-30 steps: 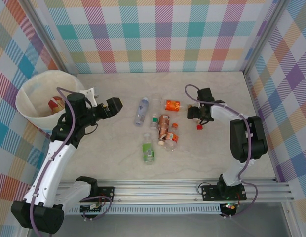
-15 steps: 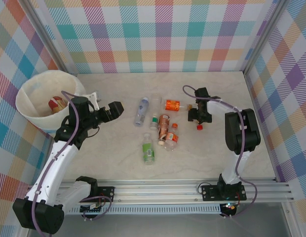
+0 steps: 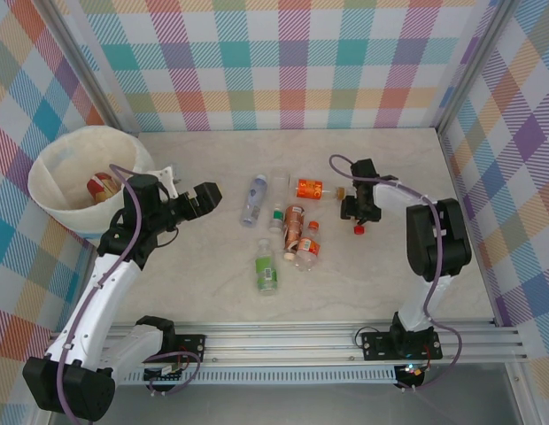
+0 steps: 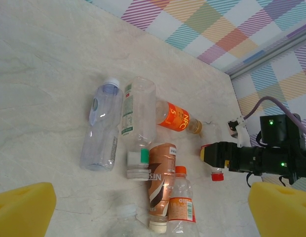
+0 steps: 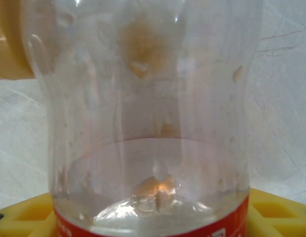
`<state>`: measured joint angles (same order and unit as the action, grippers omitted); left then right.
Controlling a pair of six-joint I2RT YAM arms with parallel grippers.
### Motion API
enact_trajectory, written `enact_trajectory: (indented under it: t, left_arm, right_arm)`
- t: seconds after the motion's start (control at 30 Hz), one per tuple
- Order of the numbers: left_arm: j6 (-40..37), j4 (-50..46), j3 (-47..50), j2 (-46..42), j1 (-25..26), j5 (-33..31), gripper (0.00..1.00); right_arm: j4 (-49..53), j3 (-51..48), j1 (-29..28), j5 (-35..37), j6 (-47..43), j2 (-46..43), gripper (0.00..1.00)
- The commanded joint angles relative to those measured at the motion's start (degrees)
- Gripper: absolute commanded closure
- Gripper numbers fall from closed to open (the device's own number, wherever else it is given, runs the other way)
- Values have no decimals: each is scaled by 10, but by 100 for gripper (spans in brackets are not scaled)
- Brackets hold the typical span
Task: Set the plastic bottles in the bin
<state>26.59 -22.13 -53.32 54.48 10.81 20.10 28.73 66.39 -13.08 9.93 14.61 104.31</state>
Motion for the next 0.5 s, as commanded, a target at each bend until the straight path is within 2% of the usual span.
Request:
enact_trajectory:
  t: [0.0, 0.27, 0.47]
  left_arm:
    - [17, 23, 6, 0, 4, 7, 0]
    - [33, 55, 2, 24, 13, 38, 0]
    - [41, 96, 1, 34, 25, 65, 0]
  right_arm:
    - [-49, -37, 2, -19, 13, -68, 48]
    - [-142, -105, -23, -66, -33, -206, 53]
    - [-232, -149, -73, -183, -85, -296, 52]
